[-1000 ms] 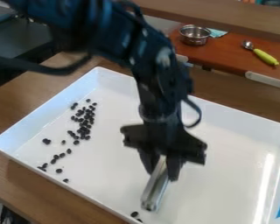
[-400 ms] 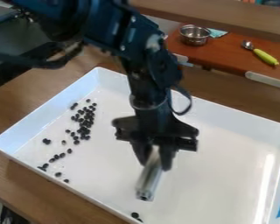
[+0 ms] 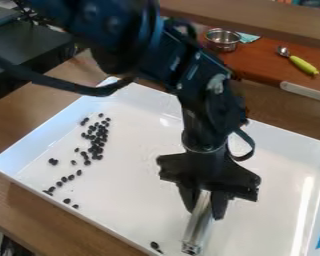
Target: Sweep into pile
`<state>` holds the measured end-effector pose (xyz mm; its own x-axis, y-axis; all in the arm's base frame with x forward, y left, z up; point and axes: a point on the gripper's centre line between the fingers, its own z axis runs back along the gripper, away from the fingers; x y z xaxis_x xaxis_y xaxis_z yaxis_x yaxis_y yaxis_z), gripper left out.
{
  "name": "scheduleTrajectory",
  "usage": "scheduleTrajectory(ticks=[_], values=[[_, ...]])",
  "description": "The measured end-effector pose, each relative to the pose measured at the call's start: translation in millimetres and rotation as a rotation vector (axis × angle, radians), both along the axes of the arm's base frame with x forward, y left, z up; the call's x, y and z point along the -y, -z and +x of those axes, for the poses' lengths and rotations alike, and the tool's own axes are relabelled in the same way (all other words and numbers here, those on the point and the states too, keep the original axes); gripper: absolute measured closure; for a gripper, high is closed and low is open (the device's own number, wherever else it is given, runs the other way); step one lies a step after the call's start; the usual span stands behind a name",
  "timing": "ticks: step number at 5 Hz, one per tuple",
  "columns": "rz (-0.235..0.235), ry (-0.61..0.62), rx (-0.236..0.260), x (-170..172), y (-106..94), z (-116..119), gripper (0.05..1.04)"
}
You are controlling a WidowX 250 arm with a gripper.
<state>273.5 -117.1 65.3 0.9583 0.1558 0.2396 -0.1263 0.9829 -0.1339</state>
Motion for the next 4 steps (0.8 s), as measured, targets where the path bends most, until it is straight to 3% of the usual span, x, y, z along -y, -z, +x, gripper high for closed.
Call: scheduleTrajectory(ticks=[1, 4], values=[[0.03, 0.018, 0.024, -4, 10.2, 2, 0.709], [0.055, 0.009, -0.007, -68, 15.0, -8, 0.709]])
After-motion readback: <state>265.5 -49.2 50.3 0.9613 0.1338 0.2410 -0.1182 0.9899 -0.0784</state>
